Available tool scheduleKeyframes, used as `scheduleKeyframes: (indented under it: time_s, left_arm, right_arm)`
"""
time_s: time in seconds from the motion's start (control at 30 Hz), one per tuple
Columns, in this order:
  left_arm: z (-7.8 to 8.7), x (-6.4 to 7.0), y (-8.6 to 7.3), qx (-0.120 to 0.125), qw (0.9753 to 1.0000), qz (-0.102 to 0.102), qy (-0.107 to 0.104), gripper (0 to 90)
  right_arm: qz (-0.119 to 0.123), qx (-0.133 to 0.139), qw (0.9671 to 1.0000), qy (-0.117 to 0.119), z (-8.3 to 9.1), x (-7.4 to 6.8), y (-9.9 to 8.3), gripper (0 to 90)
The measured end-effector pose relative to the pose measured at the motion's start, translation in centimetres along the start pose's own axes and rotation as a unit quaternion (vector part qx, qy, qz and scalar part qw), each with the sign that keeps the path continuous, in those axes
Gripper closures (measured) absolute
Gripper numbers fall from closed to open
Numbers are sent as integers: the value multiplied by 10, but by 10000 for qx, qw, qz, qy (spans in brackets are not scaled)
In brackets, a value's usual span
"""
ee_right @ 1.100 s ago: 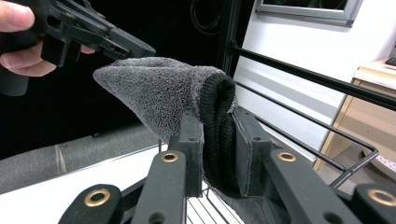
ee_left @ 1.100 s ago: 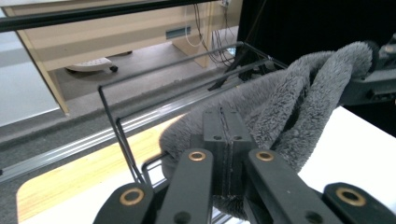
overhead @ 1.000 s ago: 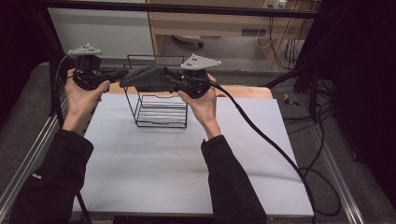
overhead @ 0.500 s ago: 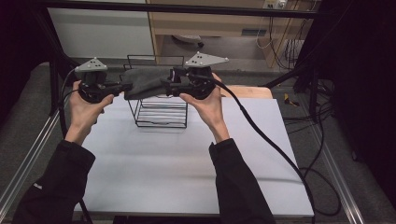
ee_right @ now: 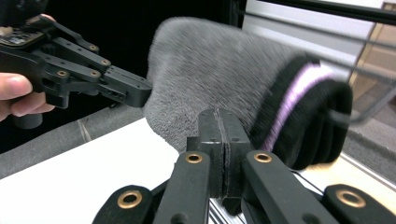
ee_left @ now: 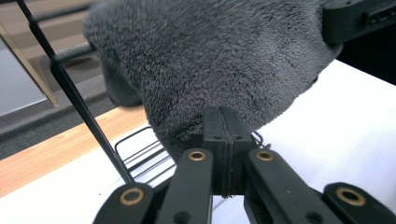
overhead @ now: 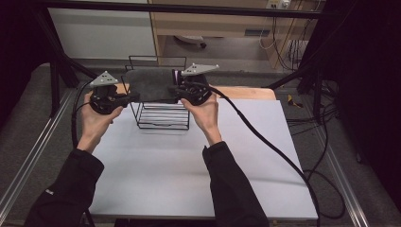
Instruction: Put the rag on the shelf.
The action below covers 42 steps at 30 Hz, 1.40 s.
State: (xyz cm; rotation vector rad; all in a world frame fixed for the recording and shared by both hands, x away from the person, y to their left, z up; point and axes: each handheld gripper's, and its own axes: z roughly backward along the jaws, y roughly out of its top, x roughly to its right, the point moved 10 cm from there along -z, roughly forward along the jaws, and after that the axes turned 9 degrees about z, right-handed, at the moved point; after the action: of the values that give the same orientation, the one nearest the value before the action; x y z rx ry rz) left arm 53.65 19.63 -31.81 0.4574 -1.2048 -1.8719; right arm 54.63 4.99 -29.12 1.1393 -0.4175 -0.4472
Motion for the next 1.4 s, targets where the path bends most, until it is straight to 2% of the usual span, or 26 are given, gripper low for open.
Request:
scheduleKeyframes:
  time_s: [0.03,0.2,0.27,0.4,0.47,0.6,0.7,0.77,0.9,1.03,1.17,1.27,1.4]
  left_arm:
    - [-4,-1,-3,-42,10000,7,32,897]
    - [-15,-5,-6,63,9999,56,80,896]
    - [-18,-6,-6,79,9999,81,84,895]
    - [-13,-5,-6,98,9999,73,91,867]
    - [-8,-3,-4,130,9998,128,11,832]
    - [2,2,-1,161,9997,180,-89,714]
    - [10,4,-2,124,9998,160,-59,607]
    - [15,5,-4,95,9999,97,-7,568]
    - [20,5,-12,-71,9999,134,-4,422]
    - [20,4,-26,-245,9995,168,54,282]
    - [22,3,-37,-289,9993,222,89,175]
    - [23,4,-43,-281,9993,233,89,127]
    - [25,7,-50,-318,9994,152,75,64]
  right_arm:
    - [-30,7,10000,-11,-2,1,-4,900]
    - [-27,167,9997,-172,-8,9,-16,875]
    - [-101,207,9996,-155,-10,10,-18,863]
    - [6,245,9996,-156,-8,8,-17,814]
    - [50,300,9995,-132,-3,6,-13,777]
    - [13,444,9990,-35,10,1,-3,678]
    - [19,423,9991,-87,20,1,1,557]
    - [-46,373,9992,-103,27,1,3,472]
    - [-151,228,9996,-123,41,2,2,290]
    - [-88,133,9995,-261,55,6,-4,172]
    - [-201,85,9992,-344,68,11,-14,110]
    - [-219,-84,9992,-332,79,12,-25,67]
    - [-271,-228,9985,-410,94,15,-40,46]
